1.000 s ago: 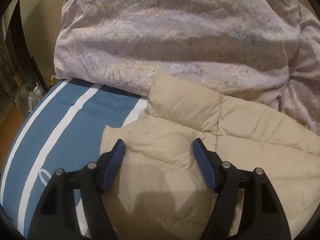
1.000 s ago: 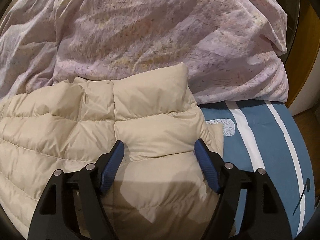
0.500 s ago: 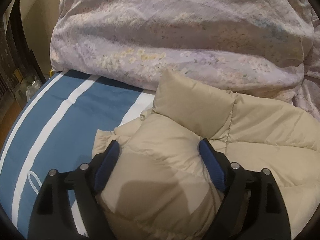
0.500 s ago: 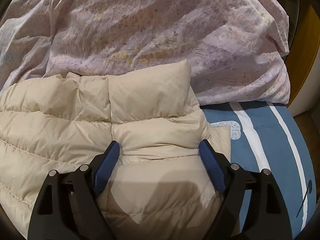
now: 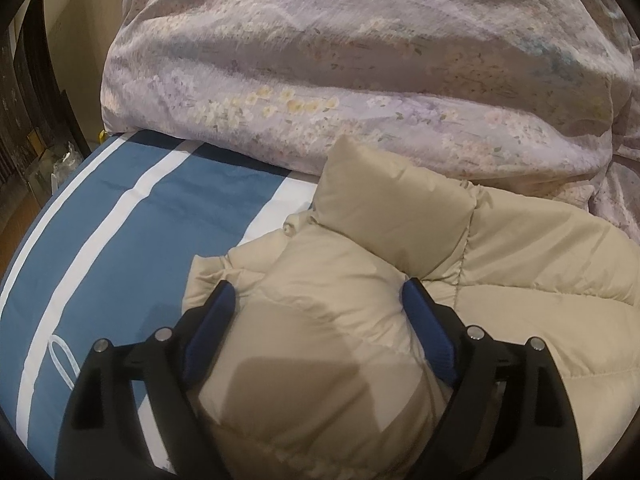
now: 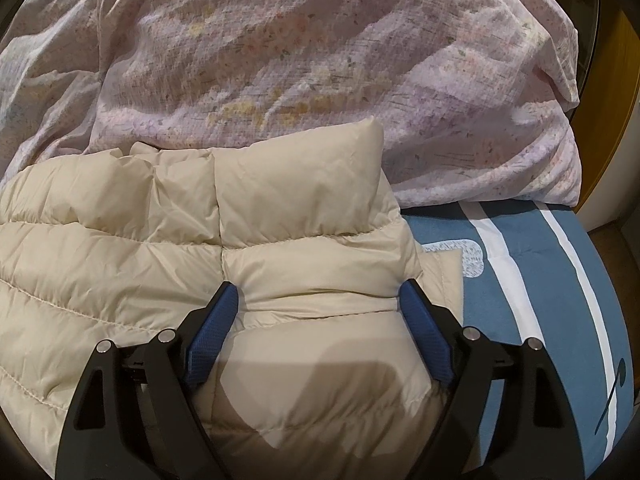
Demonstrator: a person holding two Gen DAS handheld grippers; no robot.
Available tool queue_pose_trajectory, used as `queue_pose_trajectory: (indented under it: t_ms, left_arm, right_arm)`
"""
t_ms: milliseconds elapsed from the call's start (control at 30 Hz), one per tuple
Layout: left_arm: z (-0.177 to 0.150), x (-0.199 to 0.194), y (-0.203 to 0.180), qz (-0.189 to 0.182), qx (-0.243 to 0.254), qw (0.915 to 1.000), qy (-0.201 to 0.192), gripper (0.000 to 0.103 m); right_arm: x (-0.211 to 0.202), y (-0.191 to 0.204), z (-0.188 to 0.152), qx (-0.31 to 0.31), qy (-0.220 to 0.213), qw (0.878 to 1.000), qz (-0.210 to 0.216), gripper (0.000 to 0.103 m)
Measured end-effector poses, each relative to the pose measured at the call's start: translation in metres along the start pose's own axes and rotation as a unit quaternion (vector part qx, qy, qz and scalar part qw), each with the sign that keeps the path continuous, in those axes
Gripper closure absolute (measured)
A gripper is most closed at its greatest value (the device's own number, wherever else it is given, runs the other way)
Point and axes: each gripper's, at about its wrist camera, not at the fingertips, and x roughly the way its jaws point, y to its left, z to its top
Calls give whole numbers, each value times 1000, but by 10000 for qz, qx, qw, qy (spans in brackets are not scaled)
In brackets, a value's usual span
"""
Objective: Fold large clothes
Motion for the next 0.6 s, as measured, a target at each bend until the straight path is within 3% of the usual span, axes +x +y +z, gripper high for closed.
queue_pose_trajectory:
  t_ms: [600]
  left_arm:
    - [1, 0, 0, 3, 4, 10000, 20, 16]
  right_arm:
    - [0, 0, -1, 1, -5, 10000, 6, 18]
